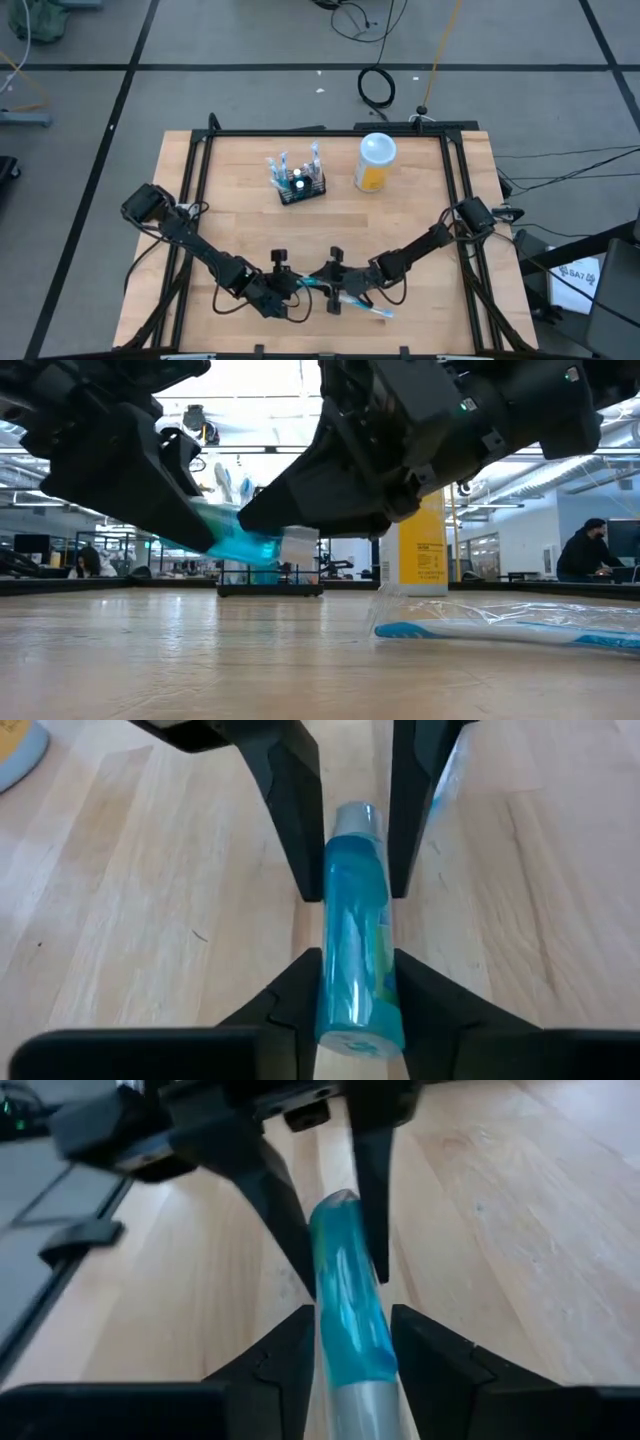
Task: Pick & Place toothbrushing station
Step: Put the blue mouthwash into the black mesh organizer
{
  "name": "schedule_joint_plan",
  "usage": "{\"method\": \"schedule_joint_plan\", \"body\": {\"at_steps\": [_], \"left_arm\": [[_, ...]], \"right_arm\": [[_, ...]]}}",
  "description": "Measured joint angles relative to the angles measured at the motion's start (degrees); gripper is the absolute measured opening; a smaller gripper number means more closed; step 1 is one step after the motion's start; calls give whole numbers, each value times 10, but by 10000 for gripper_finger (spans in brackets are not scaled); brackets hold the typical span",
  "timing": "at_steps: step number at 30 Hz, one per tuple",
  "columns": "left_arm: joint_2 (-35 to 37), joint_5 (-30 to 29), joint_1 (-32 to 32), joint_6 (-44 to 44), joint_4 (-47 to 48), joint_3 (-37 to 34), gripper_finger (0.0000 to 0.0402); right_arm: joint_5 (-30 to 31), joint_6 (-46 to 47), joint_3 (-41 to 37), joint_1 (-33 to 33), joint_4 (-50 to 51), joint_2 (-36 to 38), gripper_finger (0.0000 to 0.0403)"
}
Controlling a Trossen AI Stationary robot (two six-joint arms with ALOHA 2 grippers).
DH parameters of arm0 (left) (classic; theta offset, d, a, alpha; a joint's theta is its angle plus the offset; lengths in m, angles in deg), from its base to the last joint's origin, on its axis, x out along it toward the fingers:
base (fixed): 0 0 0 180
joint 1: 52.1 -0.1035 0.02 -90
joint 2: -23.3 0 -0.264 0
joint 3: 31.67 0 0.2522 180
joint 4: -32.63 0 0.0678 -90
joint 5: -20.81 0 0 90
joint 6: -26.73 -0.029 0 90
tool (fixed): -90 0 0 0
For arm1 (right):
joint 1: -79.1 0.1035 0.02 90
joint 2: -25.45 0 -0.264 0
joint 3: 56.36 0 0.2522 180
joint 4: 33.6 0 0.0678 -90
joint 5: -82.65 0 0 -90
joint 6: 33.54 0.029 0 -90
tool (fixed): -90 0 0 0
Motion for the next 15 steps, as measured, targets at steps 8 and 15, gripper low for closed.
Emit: {"method": "schedule_joint_plan", "body": {"at_steps": [8,15], "left_arm": [[0,-4,0,1,1,0,110],[0,0,0,1,2,0,104]], "right_arm": [[-1,-53,0,1,18,0,132],[2,0,0,5,59,23,132]]}}
